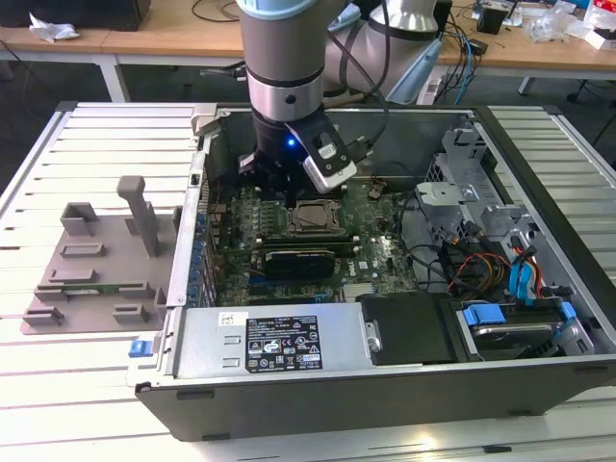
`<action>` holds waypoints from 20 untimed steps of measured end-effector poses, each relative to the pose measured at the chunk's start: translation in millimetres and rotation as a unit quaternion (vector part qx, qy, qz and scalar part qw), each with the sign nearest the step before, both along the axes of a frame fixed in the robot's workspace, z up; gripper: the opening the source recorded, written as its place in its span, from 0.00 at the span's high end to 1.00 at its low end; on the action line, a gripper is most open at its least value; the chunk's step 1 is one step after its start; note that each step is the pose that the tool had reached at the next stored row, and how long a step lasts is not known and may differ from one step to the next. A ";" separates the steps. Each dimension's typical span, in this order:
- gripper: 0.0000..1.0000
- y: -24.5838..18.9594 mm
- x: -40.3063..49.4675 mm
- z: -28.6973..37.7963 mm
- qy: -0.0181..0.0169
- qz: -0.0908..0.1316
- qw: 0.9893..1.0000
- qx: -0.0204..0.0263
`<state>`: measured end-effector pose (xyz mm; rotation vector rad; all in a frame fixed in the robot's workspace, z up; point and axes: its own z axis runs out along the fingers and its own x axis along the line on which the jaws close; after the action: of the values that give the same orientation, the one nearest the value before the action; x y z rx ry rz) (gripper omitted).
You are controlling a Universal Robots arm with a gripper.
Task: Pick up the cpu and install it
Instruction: 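Install the second cpu locking lever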
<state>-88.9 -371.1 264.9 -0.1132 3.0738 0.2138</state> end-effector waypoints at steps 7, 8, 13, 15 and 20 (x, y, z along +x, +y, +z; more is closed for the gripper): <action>0.89 0.0 21.1 0.1 0.000 0.000 1.000 0.000; 0.89 0.0 25.5 0.1 0.001 0.000 1.000 0.000; 0.89 -2.5 34.7 0.0 0.003 0.000 1.000 -0.001; 0.89 -8.3 34.8 0.1 0.008 0.000 1.000 -0.005; 0.89 -17.8 34.7 -3.8 0.014 0.000 1.000 -0.007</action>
<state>-54.2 -388.9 261.1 -0.1119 3.1041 0.1959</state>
